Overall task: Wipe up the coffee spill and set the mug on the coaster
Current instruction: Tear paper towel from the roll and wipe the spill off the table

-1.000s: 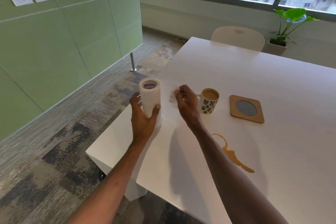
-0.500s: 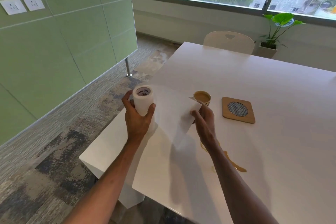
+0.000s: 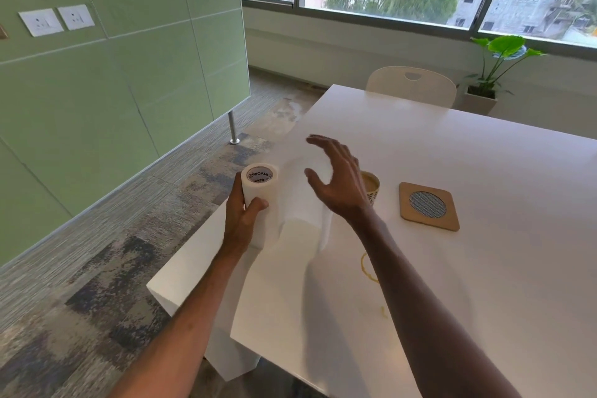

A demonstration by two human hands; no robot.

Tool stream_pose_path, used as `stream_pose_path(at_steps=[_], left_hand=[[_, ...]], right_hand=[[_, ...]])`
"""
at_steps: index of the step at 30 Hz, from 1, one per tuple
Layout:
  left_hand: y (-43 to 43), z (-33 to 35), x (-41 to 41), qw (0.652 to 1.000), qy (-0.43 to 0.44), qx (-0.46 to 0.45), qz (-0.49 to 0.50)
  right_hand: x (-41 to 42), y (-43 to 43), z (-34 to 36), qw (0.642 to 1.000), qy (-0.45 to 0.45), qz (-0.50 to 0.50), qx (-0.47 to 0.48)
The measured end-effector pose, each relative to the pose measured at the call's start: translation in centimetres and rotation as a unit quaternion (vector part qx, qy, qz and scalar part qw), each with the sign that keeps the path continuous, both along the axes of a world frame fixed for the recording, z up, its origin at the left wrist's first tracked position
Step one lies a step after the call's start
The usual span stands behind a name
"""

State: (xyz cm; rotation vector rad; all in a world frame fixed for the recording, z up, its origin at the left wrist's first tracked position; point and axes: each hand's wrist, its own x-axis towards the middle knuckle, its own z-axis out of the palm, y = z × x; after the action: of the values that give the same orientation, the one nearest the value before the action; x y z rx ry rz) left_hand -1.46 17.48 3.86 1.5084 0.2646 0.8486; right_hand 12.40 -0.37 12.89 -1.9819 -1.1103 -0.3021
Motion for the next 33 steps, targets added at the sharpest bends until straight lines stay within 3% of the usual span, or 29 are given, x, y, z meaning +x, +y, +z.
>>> stream_pose_path(at_steps=[5,13,16,22,33], left_hand=[[0.6,0.1,0.0,1.0,0.01,0.006,-0.009],[0.4,-0.1,0.0,1.0,0.013,0.017,0.0],[0.4,-0.2,0.0,1.0,0.01,0.028,-0.001],[0.2,-1.6,-1.0,0.998,0.04,0.044,0.003],[-0.4,-1.2,-0.6,0.999,0.032,0.004,0.004]], right_hand=[[-0.4,3.8,0.4,0.987,-0.102,0.044,-0.115],[-1.5,2.9,-1.6,0.976,-0.21,0.003,-0.052],[-1.7,1.7,-1.5,0.979,-0.181,-0.002,-0.09],[-0.2,-1.4,0.7,0.961,-0.094,-0.111,-0.234],[-1.0,-4.7,0.4,0.947,-0.068,-0.133,-0.285]])
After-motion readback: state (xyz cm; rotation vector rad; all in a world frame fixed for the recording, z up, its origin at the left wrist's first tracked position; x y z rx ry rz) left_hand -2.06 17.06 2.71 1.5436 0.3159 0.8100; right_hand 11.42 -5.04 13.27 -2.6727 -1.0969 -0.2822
